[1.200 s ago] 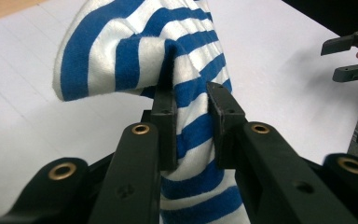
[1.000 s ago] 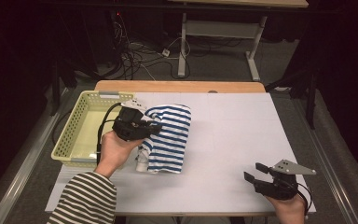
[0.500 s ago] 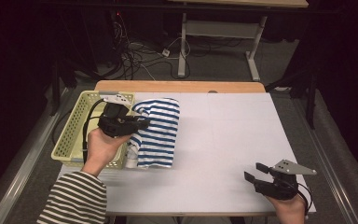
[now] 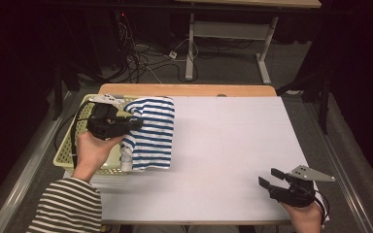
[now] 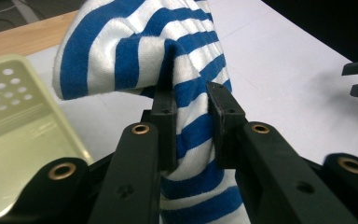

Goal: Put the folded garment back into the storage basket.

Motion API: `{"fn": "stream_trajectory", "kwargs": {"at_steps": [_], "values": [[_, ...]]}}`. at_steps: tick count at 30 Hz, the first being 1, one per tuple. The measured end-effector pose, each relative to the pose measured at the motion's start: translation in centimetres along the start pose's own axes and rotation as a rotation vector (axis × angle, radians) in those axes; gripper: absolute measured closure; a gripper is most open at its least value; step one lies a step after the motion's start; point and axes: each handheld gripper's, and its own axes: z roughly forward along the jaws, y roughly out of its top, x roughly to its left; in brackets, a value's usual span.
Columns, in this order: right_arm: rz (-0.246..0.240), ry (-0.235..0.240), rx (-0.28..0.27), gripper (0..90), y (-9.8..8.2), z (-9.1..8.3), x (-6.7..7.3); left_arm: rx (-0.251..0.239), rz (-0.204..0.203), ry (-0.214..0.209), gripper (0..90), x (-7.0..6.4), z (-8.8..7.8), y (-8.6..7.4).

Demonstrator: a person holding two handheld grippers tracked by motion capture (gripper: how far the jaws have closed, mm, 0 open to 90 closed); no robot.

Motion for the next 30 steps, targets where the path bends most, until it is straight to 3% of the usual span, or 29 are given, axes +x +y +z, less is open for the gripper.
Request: {"fn": "stream_trajectory", "kwargs": {"at_steps": [16, 30], "values": [[-0.002, 0.003, 0.015, 37.9, 0.0, 0.2, 0.1, -0.022, -0.045, 0.043, 73.1, 2.1, -2.5, -0.6], [-0.009, 0.01, 0.024, 37.8, -0.1, 0.3, 0.1, -0.025, -0.126, 0.084, 73.2, 4.6, -3.4, -1.6]]}}
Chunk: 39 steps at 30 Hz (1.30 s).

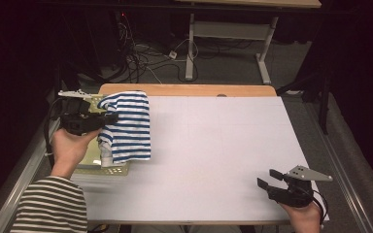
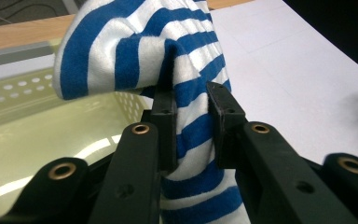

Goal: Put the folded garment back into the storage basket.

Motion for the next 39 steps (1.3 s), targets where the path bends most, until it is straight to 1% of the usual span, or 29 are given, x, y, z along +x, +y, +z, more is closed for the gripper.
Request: {"fn": "stream_trajectory", "kwargs": {"at_steps": [6, 10, 13, 23, 28, 34, 36, 39], "values": [[0.007, 0.0, 0.0, 37.8, 0.0, 0.0, 0.0, 0.007, -0.024, 0.015, 73.1, 1.1, 0.3, -0.4], [0.001, 0.0, 0.001, 37.8, 0.0, 0.0, 0.0, 0.015, -0.034, 0.035, 73.1, 1.7, 0.7, -0.8], [0.002, -0.001, 0.0, 37.8, 0.0, 0.0, 0.0, 0.019, -0.034, 0.064, 73.0, 2.1, 1.0, -1.0], [0.003, -0.001, 0.001, 37.8, 0.0, 0.0, 0.1, 0.06, -0.036, 0.119, 72.8, 3.0, 2.2, -1.3], [0.003, 0.001, 0.002, 37.8, -0.1, 0.0, 0.0, 0.078, -0.035, 0.137, 72.8, 3.4, 2.6, -1.4], [0.001, 0.0, 0.001, 37.8, -0.1, 0.0, 0.1, 0.085, -0.044, 0.149, 72.7, 3.9, 3.1, -1.7], [0.002, 0.0, 0.003, 37.8, -0.1, 0.0, 0.1, 0.099, -0.041, 0.161, 72.7, 4.0, 3.4, -1.6], [0.003, 0.001, 0.004, 37.8, -0.1, 0.1, 0.1, 0.107, -0.039, 0.167, 72.7, 4.1, 3.8, -1.7]]}}
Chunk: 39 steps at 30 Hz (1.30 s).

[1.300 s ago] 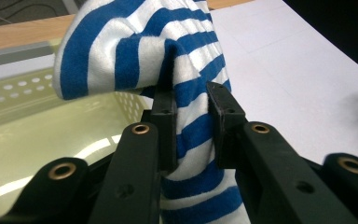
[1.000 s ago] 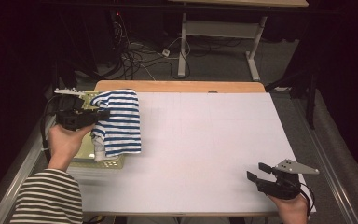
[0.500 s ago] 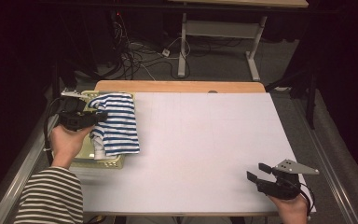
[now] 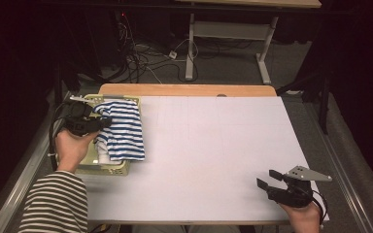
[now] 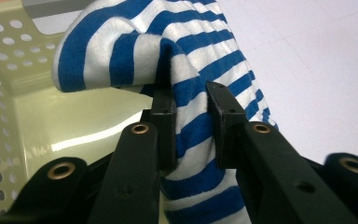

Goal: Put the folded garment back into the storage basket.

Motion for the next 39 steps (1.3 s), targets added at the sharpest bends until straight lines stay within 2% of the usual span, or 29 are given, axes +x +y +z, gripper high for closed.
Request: {"fn": "stream_trajectory", "kwargs": {"at_steps": [4, 18, 26, 39], "values": [[-0.002, -0.001, 0.0, 37.8, 0.0, 0.0, 0.0, 0.015, -0.001, 0.012, 72.7, 0.2, 0.5, -0.1], [0.0, -0.001, -0.001, 37.8, 0.0, 0.0, 0.0, 0.028, -0.042, 0.013, 72.3, 1.2, 1.9, -0.9], [-0.001, 0.001, -0.001, 37.8, 0.0, 0.0, 0.0, 0.076, -0.035, 0.046, 72.0, 1.5, 3.5, -1.3], [0.0, 0.002, -0.001, 37.8, 0.0, 0.1, 0.0, 0.141, -0.036, 0.076, 72.0, 1.9, 5.5, -1.5]]}}
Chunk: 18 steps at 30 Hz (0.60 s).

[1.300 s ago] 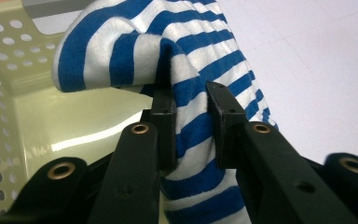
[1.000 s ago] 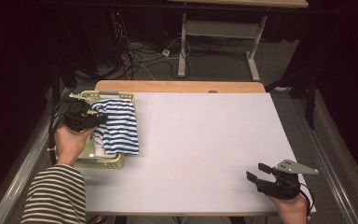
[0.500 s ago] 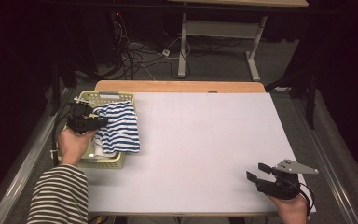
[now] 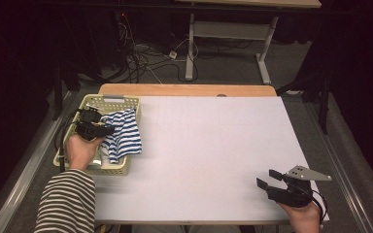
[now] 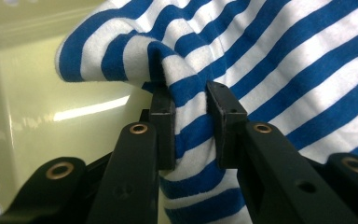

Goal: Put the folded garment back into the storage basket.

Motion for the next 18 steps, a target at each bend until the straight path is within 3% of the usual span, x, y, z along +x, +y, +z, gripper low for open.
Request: {"fn": "stream_trajectory", "kwargs": {"at_steps": [14, 18], "values": [[0.003, 0.003, -0.001, 37.8, 0.0, 0.0, 0.0, 0.055, 0.0, 0.057, 69.5, 0.5, 1.5, 0.1], [0.003, 0.003, -0.002, 37.8, 0.0, 0.0, 0.0, 0.066, -0.022, 0.064, 67.8, 1.0, 1.7, 0.1]]}}
